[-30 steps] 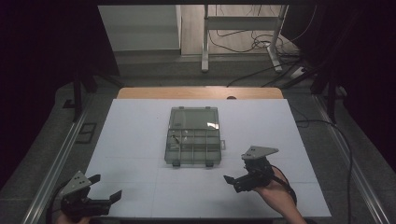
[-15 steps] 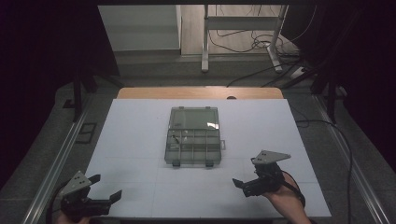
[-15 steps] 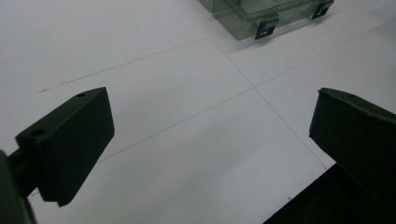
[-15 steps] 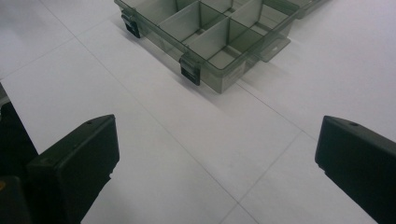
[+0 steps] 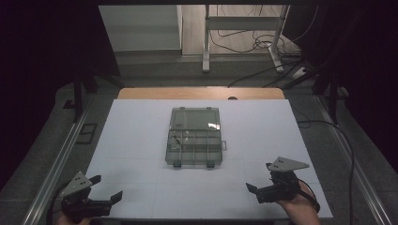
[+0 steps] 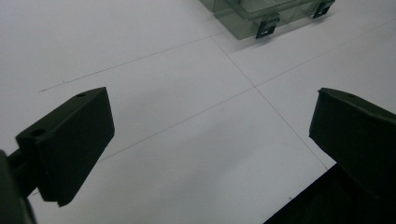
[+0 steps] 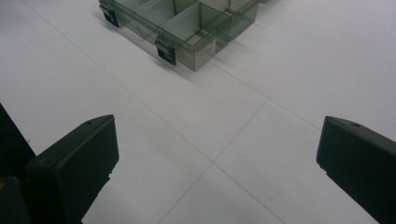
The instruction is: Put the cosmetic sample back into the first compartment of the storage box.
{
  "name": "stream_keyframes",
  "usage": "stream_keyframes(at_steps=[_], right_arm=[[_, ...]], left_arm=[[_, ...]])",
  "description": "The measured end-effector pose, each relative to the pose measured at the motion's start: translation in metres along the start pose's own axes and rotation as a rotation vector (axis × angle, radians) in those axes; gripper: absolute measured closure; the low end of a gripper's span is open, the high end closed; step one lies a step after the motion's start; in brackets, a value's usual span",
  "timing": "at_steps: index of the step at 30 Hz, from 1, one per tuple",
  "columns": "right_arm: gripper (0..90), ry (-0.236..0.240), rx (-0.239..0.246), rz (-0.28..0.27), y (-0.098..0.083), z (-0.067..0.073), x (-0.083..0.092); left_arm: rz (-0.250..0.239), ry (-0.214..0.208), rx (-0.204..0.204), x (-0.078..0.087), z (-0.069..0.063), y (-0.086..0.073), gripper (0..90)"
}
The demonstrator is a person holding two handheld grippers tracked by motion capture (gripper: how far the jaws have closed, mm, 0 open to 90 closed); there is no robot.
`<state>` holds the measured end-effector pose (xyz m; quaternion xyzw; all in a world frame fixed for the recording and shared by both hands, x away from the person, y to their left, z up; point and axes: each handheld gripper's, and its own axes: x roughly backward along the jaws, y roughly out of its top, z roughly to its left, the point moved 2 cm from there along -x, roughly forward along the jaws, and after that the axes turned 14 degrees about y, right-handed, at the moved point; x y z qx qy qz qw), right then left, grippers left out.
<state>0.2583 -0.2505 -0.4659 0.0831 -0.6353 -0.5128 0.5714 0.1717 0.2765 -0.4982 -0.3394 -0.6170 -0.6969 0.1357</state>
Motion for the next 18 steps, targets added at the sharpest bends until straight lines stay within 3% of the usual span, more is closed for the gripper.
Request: stream_keyframes(at_steps=[10, 18], right_arm=[[0.0, -0.044, -0.041, -0.011, -0.021, -0.004, 0.019], [0.0, -0.049, -0.075, -0.044, -0.031, -0.004, 0.028]], left_arm=[[0.002, 0.002, 0.001, 0.0, 0.0, 0.0, 0.7], [0.002, 0.005, -0.003, 0.0, -0.001, 0.001, 0.7]])
